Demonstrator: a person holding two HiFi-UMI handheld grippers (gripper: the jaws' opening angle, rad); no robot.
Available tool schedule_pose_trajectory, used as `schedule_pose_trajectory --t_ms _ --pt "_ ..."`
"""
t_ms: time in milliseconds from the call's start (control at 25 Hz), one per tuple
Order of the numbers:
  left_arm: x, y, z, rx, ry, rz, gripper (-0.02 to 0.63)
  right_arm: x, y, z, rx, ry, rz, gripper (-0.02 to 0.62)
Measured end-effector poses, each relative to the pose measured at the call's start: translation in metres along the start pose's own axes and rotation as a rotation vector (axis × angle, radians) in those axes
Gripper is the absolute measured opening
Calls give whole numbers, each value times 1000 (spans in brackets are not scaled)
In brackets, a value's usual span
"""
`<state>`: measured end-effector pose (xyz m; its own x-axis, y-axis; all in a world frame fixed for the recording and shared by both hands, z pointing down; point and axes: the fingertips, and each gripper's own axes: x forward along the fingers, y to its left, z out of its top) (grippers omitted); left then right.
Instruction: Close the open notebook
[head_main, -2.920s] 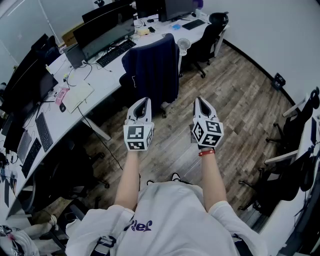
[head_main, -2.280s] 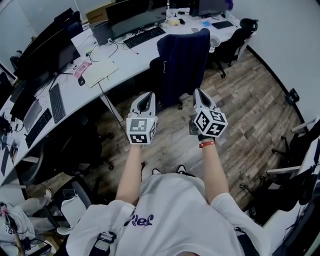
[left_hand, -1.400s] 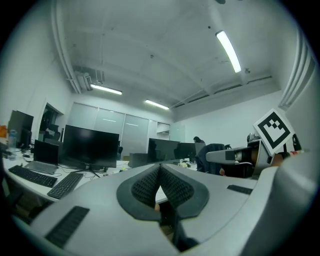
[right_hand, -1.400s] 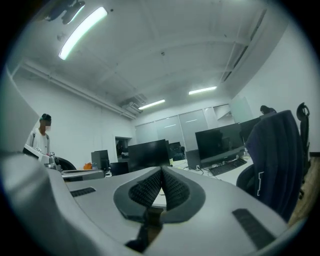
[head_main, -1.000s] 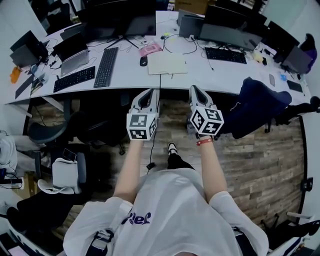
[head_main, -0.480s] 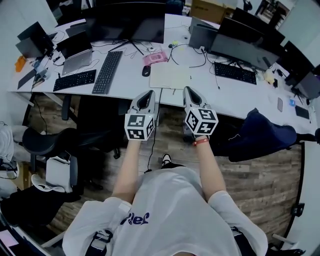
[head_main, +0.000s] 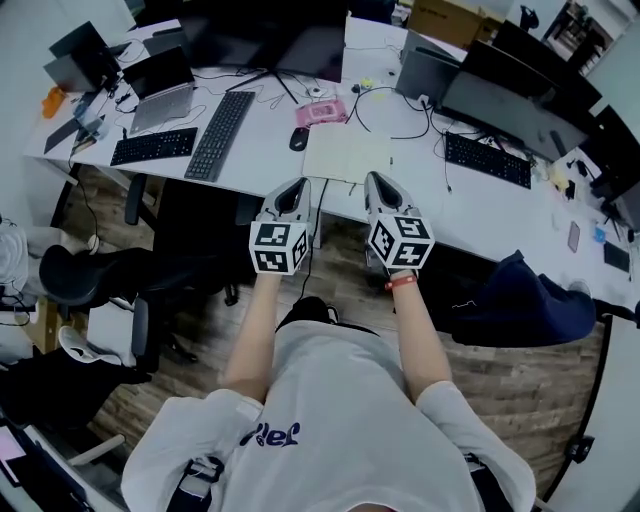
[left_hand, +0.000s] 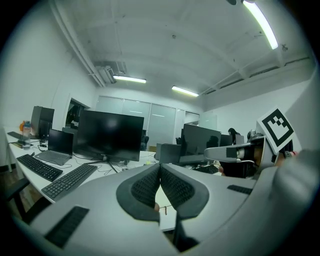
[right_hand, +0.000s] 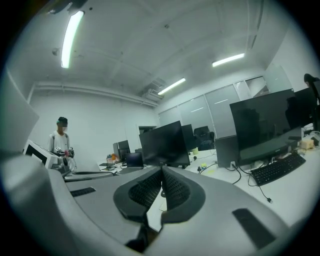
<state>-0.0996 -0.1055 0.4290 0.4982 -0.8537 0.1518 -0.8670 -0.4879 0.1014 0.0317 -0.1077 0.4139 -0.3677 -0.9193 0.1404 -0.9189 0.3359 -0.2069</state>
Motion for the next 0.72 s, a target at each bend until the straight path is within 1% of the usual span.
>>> schedule_pose_trajectory --t_ms 200,440,720 --pt "24 12 -11 -36 37 23 18 22 -11 -7 25 22 22 14" --pt "52 25 -37 -104 97 23 85 50 -22 -26 41 63 45 14" --pt "100 56 -71 -187 181 14 149 96 -41 -43 49 124 35 15"
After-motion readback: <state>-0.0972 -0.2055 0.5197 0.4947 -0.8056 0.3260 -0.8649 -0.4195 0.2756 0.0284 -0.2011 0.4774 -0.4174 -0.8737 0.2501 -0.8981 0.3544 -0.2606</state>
